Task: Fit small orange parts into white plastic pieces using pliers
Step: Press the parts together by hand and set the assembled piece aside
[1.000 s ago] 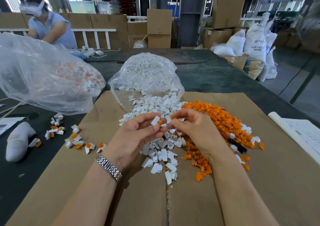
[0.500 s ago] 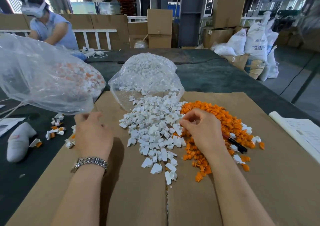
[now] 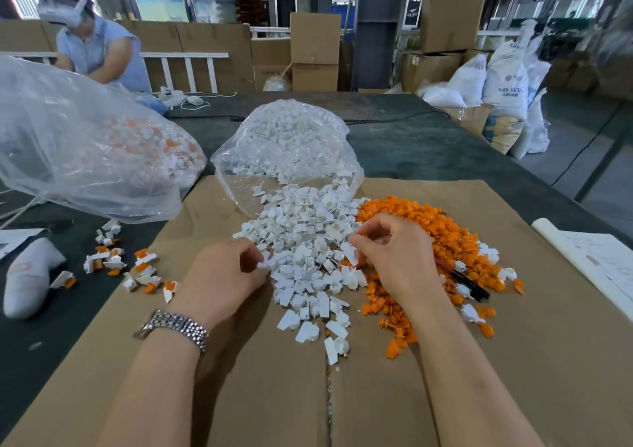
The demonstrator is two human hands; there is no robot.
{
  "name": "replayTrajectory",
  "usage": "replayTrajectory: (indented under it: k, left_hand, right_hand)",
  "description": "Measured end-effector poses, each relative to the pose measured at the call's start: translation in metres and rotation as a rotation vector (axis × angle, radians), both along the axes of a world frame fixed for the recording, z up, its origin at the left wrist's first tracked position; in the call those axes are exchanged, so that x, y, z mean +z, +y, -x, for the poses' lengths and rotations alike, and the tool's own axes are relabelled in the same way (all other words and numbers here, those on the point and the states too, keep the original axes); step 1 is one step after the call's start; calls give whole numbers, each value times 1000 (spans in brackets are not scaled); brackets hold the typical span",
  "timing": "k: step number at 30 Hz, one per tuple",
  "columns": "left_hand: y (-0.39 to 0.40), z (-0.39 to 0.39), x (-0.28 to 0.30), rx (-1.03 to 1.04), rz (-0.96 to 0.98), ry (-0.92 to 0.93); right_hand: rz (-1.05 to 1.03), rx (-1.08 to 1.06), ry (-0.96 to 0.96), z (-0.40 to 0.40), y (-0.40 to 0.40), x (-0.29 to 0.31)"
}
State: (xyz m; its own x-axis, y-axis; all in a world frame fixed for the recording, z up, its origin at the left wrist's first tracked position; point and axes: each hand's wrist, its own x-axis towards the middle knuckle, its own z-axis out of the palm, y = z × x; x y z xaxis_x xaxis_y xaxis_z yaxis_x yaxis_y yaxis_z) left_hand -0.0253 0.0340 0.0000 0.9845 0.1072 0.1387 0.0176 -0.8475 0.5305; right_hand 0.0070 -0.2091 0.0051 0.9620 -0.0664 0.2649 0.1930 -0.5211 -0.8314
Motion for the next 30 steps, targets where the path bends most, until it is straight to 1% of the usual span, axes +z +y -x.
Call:
replayTrajectory:
  k: [1,3,5,7,8,9,10,13,16,18,20,22,26,30]
  left_hand:
    - [0,0,1,23,77,-17]
    - [-4,1,3,53,291,-66]
    - [-12,3,6,57,611,-83]
    - [-22,5,12,12,1024,5]
    - [-25,5,14,-25,1189,59]
    - [-28,4,15,-60,1298,105]
    - [-30,3,15,-86,1362,142]
    - [-34,0,13,-118,1472,179]
    - [-35,-2,11,-152,1609,221]
    - [-35,-3,9,-173,1711,287]
    - [-37,-3,7,-196,1770,336]
    - [-41,-3,6,-212,1780,351]
    - [-46,-3,6,-180,1699,323]
    - [-49,-2,8,-181,1739,294]
  right_hand:
    - [-11,5,2,0,0,0]
    - [-81,34,18,2,1,0]
    - [-198,112,55,3,2,1]
    - [-306,211,98,4,4,3]
    - [-351,248,119,5,5,4]
    - [-396,277,141,5,5,5]
    - [-442,304,164,5,6,5]
    - [-505,359,184,6,7,6]
    - [-466,349,119,8,9,9]
    - [-437,363,88,10,11,11]
    - [-418,393,71,12,13,13]
    - [-384,399,44,15,16,14]
    - [-325,323,-29,18,17,14]
    - [-284,292,-112,20,22,15]
